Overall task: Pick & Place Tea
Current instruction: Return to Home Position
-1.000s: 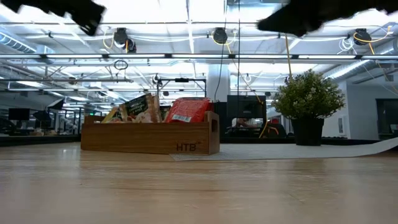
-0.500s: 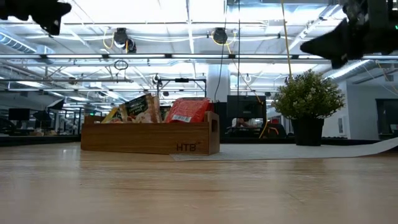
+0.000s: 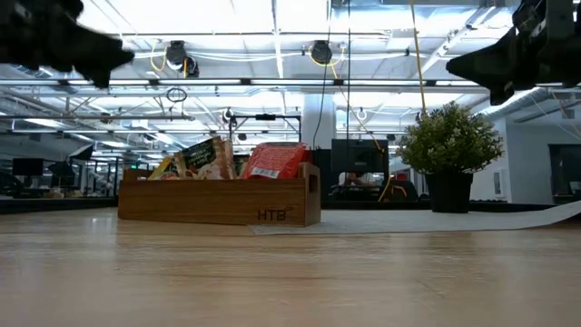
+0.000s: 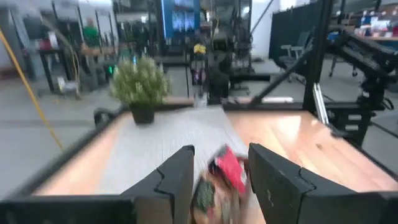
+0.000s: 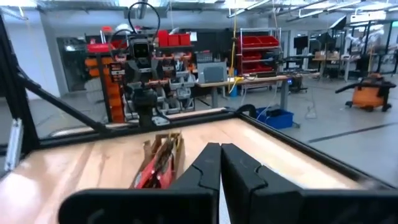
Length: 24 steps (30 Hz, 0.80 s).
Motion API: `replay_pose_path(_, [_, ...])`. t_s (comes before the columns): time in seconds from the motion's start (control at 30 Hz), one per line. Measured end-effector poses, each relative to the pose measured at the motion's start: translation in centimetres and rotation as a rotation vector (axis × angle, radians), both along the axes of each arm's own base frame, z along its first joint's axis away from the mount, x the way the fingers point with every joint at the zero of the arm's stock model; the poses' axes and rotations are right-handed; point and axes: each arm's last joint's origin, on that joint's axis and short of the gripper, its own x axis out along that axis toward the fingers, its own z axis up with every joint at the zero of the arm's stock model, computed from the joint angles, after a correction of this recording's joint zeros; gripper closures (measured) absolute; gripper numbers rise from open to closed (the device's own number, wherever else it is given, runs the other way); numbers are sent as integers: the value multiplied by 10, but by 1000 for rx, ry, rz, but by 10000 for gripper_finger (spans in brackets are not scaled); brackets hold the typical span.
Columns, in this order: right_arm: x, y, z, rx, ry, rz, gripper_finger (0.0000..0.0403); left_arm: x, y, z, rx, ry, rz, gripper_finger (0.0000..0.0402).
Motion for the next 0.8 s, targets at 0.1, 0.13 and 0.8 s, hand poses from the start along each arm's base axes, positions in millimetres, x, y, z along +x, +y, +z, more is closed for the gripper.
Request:
replay_pose_path(0.1, [0, 0, 0, -27, 10, -3, 399, 3, 0, -13, -37, 28, 1, 245])
replay_pose_path(0.13, [0, 0, 0, -37, 14, -4, 399, 4, 0, -16, -44, 25, 1, 245])
replay_pose_path(0.8, [0, 0, -1, -64, 29, -6, 398, 15, 6, -44, -130, 42, 155, 245])
